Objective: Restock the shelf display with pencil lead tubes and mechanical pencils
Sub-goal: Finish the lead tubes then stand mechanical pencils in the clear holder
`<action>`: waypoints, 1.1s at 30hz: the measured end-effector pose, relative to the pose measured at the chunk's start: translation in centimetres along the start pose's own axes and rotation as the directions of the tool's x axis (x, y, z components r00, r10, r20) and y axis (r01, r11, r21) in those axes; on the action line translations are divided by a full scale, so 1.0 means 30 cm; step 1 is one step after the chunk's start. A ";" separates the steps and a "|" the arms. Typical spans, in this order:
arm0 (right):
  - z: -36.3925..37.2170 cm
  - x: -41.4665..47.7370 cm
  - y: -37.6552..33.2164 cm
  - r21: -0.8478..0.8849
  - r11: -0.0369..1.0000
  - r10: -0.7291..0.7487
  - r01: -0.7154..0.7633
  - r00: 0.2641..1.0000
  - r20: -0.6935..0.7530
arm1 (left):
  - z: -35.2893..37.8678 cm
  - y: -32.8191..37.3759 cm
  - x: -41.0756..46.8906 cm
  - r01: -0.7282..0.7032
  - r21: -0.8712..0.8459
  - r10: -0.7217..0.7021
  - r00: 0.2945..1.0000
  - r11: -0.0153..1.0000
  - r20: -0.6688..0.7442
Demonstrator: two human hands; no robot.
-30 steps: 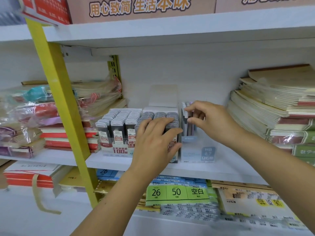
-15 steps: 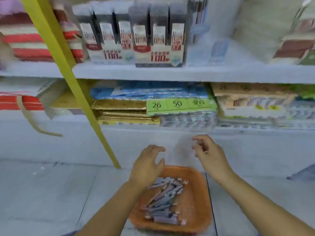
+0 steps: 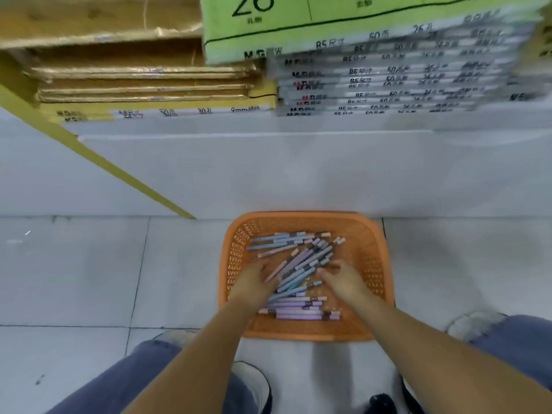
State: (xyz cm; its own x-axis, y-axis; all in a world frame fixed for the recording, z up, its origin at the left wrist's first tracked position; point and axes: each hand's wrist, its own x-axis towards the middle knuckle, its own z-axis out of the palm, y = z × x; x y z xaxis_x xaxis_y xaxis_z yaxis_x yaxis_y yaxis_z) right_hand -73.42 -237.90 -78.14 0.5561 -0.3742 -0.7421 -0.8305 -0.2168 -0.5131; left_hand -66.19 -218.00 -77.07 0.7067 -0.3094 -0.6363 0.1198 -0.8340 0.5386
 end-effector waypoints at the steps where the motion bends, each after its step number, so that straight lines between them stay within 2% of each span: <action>1: 0.012 0.024 0.001 0.010 1.000 0.015 -0.015 1.000 -0.018 | 0.009 0.006 0.027 0.000 0.012 0.000 1.000 1.000 0.009; 4: 0.041 0.072 -0.012 0.056 0.997 0.048 -0.044 0.996 -0.072 | 0.035 0.021 0.084 -0.021 -0.007 0.021 0.999 1.000 0.033; 9: 0.077 0.125 -0.044 -0.016 0.999 0.038 -0.040 0.996 -0.083 | 0.074 0.014 0.145 0.033 -0.001 -0.033 0.997 0.999 0.070; 12: 0.097 0.126 -0.037 0.044 0.999 0.031 -0.030 0.999 -0.037 | 0.091 0.007 0.155 0.044 -0.006 -0.043 0.995 0.999 0.089; 14: 0.102 0.120 -0.023 0.194 0.980 0.050 -0.051 0.999 0.009 | 0.100 0.007 0.152 0.045 -0.031 -0.041 0.994 0.999 0.103; 17: 0.106 0.097 -0.011 0.377 0.918 0.068 -0.123 0.986 0.154 | 0.113 0.005 0.142 0.069 -0.175 -0.043 0.988 0.982 0.150; 21: 0.115 0.079 0.005 0.438 0.883 0.042 -0.169 0.958 0.284 | 0.123 0.007 0.111 0.122 -0.346 -0.045 0.974 0.930 0.222; 26: 0.035 0.071 0.036 0.465 0.878 0.010 -0.112 0.976 0.217 | 0.105 0.020 0.085 0.236 -0.479 -0.126 0.960 0.845 0.251; 29: -0.056 0.058 0.031 0.459 0.886 -0.036 -0.063 0.978 0.204 | 0.080 0.044 0.070 0.271 -0.534 -0.124 0.948 0.801 0.294; 33: -0.148 0.020 -0.028 0.473 0.881 -0.141 0.030 0.969 0.202 | 0.038 0.112 0.024 0.206 -0.510 -0.049 0.951 0.835 0.305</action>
State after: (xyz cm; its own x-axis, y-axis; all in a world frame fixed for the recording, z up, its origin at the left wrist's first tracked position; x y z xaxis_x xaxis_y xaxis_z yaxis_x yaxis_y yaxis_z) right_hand -72.52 -241.94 -76.23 0.6626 -0.1497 -0.7339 -0.7003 0.2240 -0.6778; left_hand -66.07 -221.55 -76.35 0.4539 -0.3923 -0.8000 0.6014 -0.5276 0.5999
